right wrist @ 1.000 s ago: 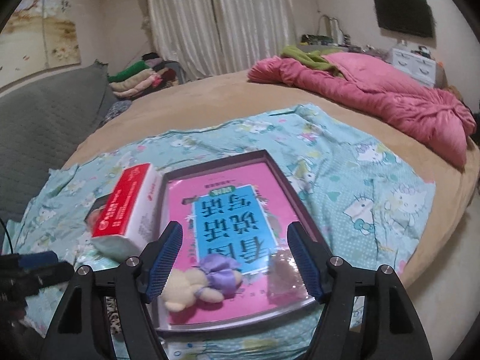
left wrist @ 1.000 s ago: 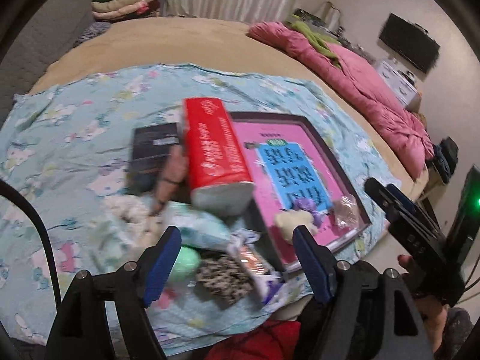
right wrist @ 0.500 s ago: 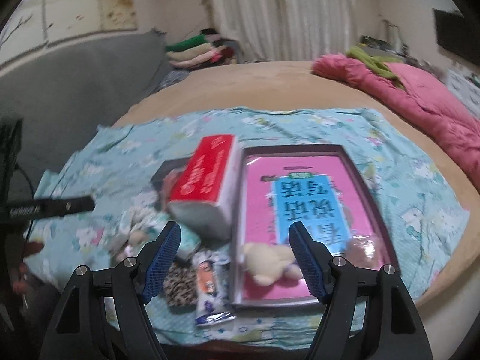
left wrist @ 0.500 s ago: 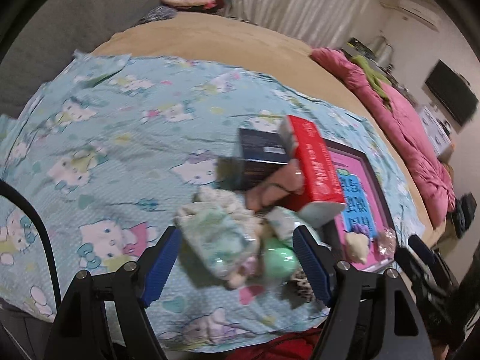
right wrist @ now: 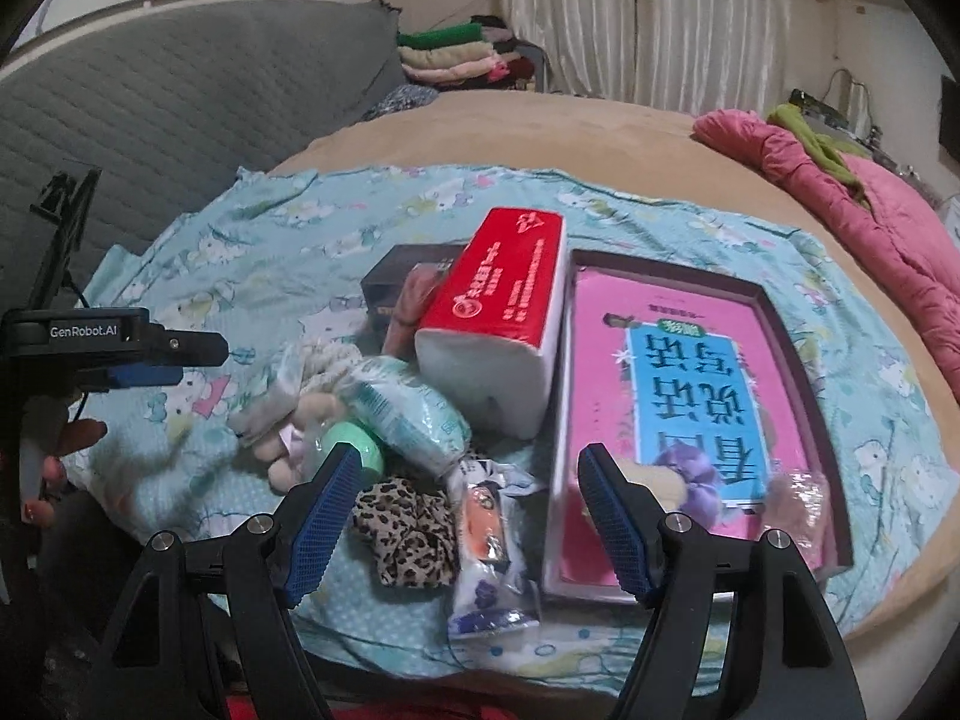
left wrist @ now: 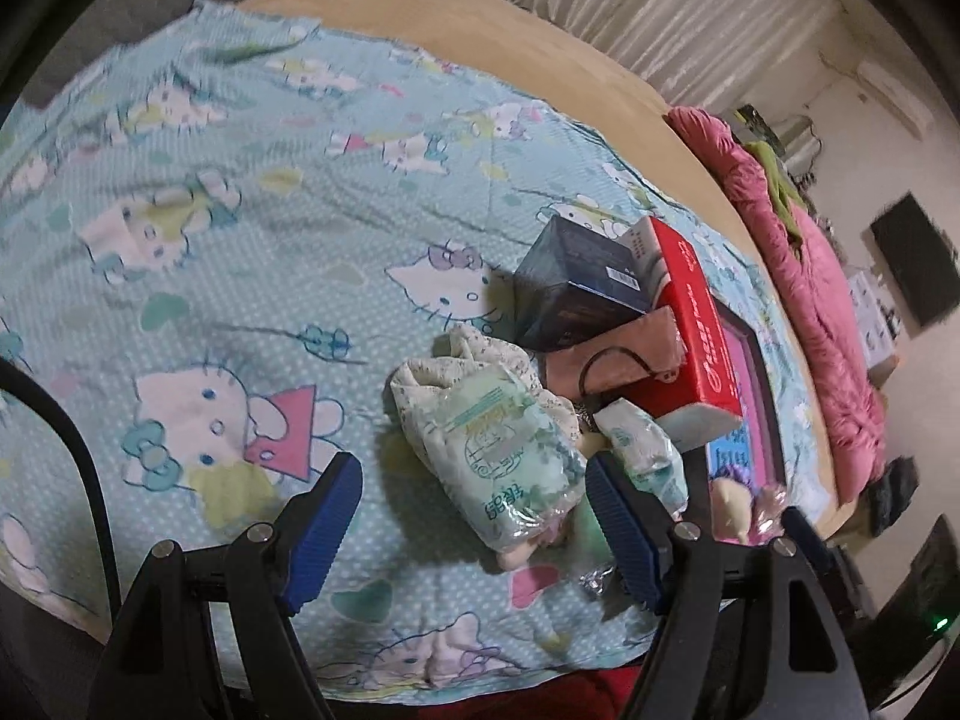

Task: Organize soft objects
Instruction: 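Move both tools back over the pile of soft items, then grasp the 'flower' wipes pack with left tool while right tool grasps the blue-white wipes pack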

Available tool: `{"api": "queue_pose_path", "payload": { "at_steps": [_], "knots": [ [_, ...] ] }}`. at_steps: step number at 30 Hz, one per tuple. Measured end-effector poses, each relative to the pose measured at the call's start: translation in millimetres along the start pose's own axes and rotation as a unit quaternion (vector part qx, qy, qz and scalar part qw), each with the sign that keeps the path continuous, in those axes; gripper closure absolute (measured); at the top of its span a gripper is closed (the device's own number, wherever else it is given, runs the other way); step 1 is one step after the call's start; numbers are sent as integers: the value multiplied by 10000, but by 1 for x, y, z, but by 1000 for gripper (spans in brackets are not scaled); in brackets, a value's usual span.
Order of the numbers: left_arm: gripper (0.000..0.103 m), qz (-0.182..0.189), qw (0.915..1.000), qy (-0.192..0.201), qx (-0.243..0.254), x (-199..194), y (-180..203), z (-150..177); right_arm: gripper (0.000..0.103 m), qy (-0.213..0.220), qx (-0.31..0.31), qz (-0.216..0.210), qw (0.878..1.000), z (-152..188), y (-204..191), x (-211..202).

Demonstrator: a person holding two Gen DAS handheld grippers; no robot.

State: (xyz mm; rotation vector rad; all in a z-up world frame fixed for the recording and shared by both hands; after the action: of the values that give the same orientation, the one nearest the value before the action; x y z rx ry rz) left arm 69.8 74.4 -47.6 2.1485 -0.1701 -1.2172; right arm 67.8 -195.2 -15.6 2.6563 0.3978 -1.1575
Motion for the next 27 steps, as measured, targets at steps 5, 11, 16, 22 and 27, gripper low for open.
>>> {"api": "queue_pose_path", "payload": {
  "at_steps": [5,11,16,22,27],
  "knots": [
    [27,155,9991,-142,-357,15,-6,-3,27,-133,-365,156,9991,-2,-12,25],
    [27,81,9986,-270,-455,28,-5,-6,27,-189,-876,341,9954,2,-28,48],
    [27,78,9976,-342,-597,35,-4,-8,27,-107,-1301,497,9902,2,-45,66],
    [27,-99,9969,-412,-657,43,-3,-11,46,107,-1690,539,9841,2,-62,77],
    [27,-114,9949,-546,-840,54,-7,-10,73,177,-1856,402,9816,6,-70,81]
  ]
}}
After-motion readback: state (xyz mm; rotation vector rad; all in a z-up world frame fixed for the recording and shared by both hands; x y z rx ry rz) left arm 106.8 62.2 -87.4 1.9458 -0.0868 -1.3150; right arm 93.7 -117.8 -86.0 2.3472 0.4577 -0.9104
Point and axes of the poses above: each gripper's, at about its wrist camera, not at the fingertips, and x roughly the way its jaws point, y to its right, z to its underside, the point moved 1 cm from there along x, roughly the way its jaws point, and after that the axes turned 11 degrees about z, right-handed, at the moved point
